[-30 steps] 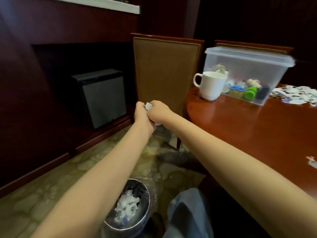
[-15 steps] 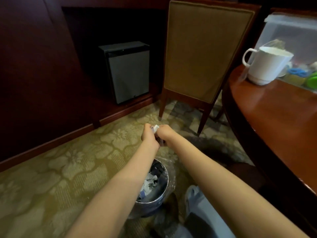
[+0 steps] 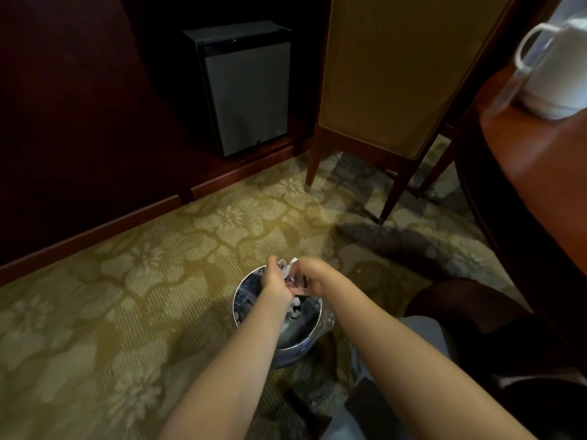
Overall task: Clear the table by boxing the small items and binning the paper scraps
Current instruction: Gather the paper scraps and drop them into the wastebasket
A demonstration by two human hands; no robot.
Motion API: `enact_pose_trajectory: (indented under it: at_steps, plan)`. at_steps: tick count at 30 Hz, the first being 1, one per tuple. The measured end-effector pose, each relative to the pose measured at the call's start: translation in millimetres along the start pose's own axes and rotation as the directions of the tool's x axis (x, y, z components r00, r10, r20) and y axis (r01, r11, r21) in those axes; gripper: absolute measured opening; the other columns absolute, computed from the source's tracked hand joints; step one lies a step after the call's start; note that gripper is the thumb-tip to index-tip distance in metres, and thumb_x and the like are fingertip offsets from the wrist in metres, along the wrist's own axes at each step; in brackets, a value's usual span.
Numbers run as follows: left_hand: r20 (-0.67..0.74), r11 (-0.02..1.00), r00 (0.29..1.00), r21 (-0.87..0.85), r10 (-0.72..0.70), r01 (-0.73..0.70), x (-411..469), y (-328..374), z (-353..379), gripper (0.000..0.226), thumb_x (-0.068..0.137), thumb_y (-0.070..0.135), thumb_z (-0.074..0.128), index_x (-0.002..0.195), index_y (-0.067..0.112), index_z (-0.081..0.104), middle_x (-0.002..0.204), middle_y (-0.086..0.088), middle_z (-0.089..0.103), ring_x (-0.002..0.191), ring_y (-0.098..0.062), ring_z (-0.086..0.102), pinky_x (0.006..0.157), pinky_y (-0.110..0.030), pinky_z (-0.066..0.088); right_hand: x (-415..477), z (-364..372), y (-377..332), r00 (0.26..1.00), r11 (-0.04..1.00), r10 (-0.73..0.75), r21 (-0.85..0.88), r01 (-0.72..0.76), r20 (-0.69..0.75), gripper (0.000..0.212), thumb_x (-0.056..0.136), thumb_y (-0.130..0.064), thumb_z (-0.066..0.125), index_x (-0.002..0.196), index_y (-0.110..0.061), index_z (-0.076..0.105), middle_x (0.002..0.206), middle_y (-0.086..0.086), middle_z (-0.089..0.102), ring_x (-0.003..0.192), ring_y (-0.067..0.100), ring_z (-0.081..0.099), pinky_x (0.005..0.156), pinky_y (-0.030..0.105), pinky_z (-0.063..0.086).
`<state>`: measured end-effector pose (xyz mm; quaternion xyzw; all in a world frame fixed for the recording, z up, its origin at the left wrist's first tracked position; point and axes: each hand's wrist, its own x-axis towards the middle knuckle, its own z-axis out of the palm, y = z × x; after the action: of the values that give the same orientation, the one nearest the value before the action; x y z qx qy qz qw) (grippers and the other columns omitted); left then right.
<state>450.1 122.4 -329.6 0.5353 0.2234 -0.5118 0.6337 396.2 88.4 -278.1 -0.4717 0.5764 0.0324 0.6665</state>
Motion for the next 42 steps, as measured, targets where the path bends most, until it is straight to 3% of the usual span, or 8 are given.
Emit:
enact_pose_trajectory:
  at_steps: [9, 15, 20, 24, 36, 39, 40, 42]
  plan:
    - [-0.066, 0.999, 0.997, 0.027, -0.034, 0.035, 27.2, -14.2, -19.8, 0.035, 0.090, 0.041, 0.052, 0.083, 0.008, 0.057, 0.081, -0.010, 0.058, 0.068, -0.025, 0.054, 0.072, -0.034, 0.048, 17.7, 5.0, 21.1, 0.991, 0.970, 0.094, 0.215, -0.113, 0.095, 0.017, 0.092, 0.006, 0.033, 0.082, -0.004, 0.043, 0.075, 0.009, 0.042, 0.066, 0.017, 0.043, 0.095, 0.034, 0.045]
    - [-0.110, 1.000, 0.994, 0.018, -0.021, 0.023, 35.4, -17.6, -26.0, 0.039, 0.091, 0.045, 0.049, 0.077, 0.009, 0.049, 0.076, -0.011, 0.054, 0.062, -0.023, 0.051, 0.072, -0.032, 0.046, 32.4, 5.0, 30.4, 0.989, 0.975, 0.109, 0.181, -0.125, 0.098, 0.023, 0.089, -0.001, 0.035, 0.068, -0.009, 0.039, 0.079, 0.009, 0.045, 0.054, 0.019, 0.058, 0.060, 0.027, 0.046]
    - [-0.122, 1.000, 0.992, -0.024, -0.019, 0.017, 32.6, -15.3, -26.5, 0.041, 0.094, 0.049, 0.035, 0.099, 0.010, 0.046, 0.078, -0.010, 0.051, 0.060, -0.021, 0.047, 0.054, -0.024, 0.036, 41.5, 3.2, 34.7, 0.988, 0.976, 0.127, 0.166, -0.140, 0.083, 0.022, 0.091, -0.003, 0.038, 0.069, -0.008, 0.040, 0.075, 0.009, 0.038, 0.068, 0.022, 0.046, 0.074, 0.032, 0.049]
    - [-0.112, 0.999, 0.994, -0.045, -0.009, 0.004, 31.3, -15.7, -25.0, 0.054, 0.098, 0.049, 0.026, 0.121, 0.005, 0.049, 0.115, -0.016, 0.057, 0.101, -0.031, 0.057, 0.097, -0.039, 0.043, 40.5, 0.6, 35.2, 0.989, 0.973, 0.128, 0.181, -0.141, 0.080, 0.005, 0.091, -0.005, 0.041, 0.091, -0.005, 0.045, 0.092, 0.013, 0.042, 0.090, 0.029, 0.052, 0.098, 0.039, 0.043]
    - [-0.163, 0.999, 0.986, 0.016, 0.044, -0.042, -4.2, 0.8, -18.5, 0.048, 0.100, 0.033, 0.022, 0.129, 0.009, 0.051, 0.118, -0.015, 0.050, 0.097, -0.030, 0.052, 0.083, -0.036, 0.042, 22.8, -10.8, 27.3, 0.998, 0.987, 0.060, 0.146, -0.064, 0.029, 0.023, 0.093, 0.000, 0.033, 0.073, -0.010, 0.040, 0.070, 0.007, 0.034, 0.058, 0.016, 0.033, 0.060, 0.026, 0.042]
    - [-0.084, 0.998, 0.994, -0.004, 0.069, -0.069, -23.6, 10.0, -10.3, 0.049, 0.102, 0.031, 0.018, 0.140, 0.010, 0.042, 0.142, -0.011, 0.043, 0.129, -0.027, 0.042, 0.105, -0.036, 0.032, 4.9, -15.0, 15.5, 0.999, 0.989, 0.006, 0.150, -0.014, 0.050, 0.010, 0.094, -0.001, 0.032, 0.084, -0.003, 0.029, 0.068, 0.006, 0.032, 0.056, 0.015, 0.032, 0.055, 0.023, 0.037]
    - [-0.072, 0.997, 0.994, -0.013, 0.076, -0.077, -31.3, 14.5, -6.3, 0.049, 0.102, 0.031, 0.018, 0.139, 0.010, 0.042, 0.146, -0.010, 0.041, 0.135, -0.025, 0.037, 0.110, -0.035, 0.026, 7.3, -18.6, 11.8, 1.000, 0.988, -0.009, 0.154, 0.005, 0.025, 0.040, 0.094, -0.001, 0.033, 0.134, 0.002, 0.034, 0.069, 0.005, 0.032, 0.058, 0.015, 0.034, 0.055, 0.024, 0.037]
    - [-0.070, 0.994, 0.992, -0.033, 0.105, -0.108, -44.0, 23.9, 2.2, 0.047, 0.102, 0.029, 0.019, 0.136, 0.010, 0.045, 0.144, -0.008, 0.044, 0.135, -0.024, 0.038, 0.110, -0.034, 0.026, -4.9, -22.2, -1.6, 0.996, 0.985, -0.075, 0.157, 0.067, 0.045, 0.017, 0.094, -0.002, 0.035, 0.100, -0.009, 0.049, 0.070, 0.005, 0.034, 0.058, 0.014, 0.038, 0.056, 0.025, 0.038]
